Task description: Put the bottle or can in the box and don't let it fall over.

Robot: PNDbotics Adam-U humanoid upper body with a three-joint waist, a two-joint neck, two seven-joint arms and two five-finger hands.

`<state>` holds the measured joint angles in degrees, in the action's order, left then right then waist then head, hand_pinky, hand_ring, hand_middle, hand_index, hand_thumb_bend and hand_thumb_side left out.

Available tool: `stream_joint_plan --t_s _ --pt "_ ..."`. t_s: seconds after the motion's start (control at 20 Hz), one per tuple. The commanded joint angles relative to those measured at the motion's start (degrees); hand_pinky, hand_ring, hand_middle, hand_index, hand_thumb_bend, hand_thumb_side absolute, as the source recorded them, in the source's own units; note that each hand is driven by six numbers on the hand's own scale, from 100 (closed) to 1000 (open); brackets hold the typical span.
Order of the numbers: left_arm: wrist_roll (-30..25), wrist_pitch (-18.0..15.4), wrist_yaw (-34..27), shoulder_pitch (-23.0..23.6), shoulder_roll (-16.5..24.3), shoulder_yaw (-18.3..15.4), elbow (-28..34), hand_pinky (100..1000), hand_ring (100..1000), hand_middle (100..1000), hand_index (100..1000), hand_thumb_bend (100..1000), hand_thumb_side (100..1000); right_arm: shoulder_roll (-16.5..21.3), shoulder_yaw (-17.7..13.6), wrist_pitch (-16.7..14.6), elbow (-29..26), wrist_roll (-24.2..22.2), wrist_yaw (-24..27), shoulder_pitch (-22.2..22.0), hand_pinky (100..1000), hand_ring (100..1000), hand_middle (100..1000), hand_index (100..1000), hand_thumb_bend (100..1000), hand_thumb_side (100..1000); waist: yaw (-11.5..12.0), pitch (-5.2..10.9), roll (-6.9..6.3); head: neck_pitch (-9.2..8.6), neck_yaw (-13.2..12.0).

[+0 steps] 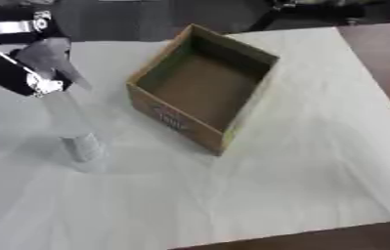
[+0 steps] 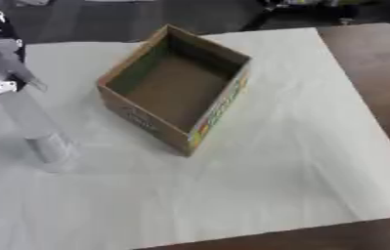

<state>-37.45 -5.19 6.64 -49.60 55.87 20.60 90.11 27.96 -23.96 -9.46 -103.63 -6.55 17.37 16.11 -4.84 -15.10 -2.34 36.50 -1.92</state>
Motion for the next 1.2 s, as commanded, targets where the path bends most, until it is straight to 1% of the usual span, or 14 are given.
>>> stream_joint_plan --t_s 0.05,0.15,0.2,0.25,0.6,0.75,0.9,1.05,1.2 --pt "0.58 -0.81 -0.45 -1.59 1.43 -1.18 1.14 100 100 100 224 100 168 1.47 -0.51 0.14 -0.59 0.07 0.30 0.40 811 1000 786 902 100 457 -0.02 1.64 0.05 -0.24 0.09" --pt "0.58 -1.15 -1.15 -2.01 1.63 -1.52 1.60 100 100 100 219 100 165 1.61 -0.46 0.16 -0.63 0.10 0.34 0.46 811 1000 785 901 100 456 0.05 1.85 -0.02 -0.04 0.17" --pt "0.54 -1.19 -1.66 -2.21 1.73 -1.70 1.82 100 100 100 220 100 371 1.65 -0.45 0.19 -0.66 0.12 0.36 0.49 811 1000 785 901 100 480 0.08 1.94 -0.06 0.01 0.25" --pt "0.52 -1.05 -2.36 -2.47 1.84 -1.93 2.02 100 100 100 222 100 169 1.69 -0.43 0.22 -0.70 0.14 0.37 0.52 811 1000 785 901 100 452 0.11 2.08 -0.11 0.07 0.38" --pt "-0.71 1.21 -6.72 -5.26 1.76 -3.39 3.00 100 100 100 225 100 171 2.10 -0.13 0.48 -1.10 0.17 0.47 0.84 811 1000 784 900 100 442 0.12 2.96 -0.37 0.52 1.20" --pt "-0.61 2.03 -8.70 -6.88 1.37 -4.83 3.94 100 100 100 228 100 180 1.98 0.23 0.79 -1.14 -0.20 0.60 1.20 811 1000 785 901 100 450 -0.17 2.96 -0.70 0.77 1.08" --pt "-0.23 2.94 -9.84 -9.03 0.95 -5.91 4.34 100 100 100 230 100 174 1.89 0.54 1.21 -1.27 -0.73 0.71 1.73 811 1000 785 901 100 452 -0.53 2.98 -1.29 1.25 0.68" --pt "0.62 3.32 -9.91 -11.71 -0.37 -6.60 3.85 100 100 100 231 100 166 1.97 1.00 1.54 -1.66 -1.03 1.03 2.76 811 1000 785 900 100 457 -1.15 3.00 -1.88 1.51 -0.04" --pt "1.31 3.33 -8.93 -13.82 -1.47 -7.12 2.27 100 100 100 231 100 161 2.04 1.26 1.87 -2.01 -1.17 1.17 3.29 812 1000 786 901 100 453 -1.79 2.89 -2.47 1.93 -1.84"
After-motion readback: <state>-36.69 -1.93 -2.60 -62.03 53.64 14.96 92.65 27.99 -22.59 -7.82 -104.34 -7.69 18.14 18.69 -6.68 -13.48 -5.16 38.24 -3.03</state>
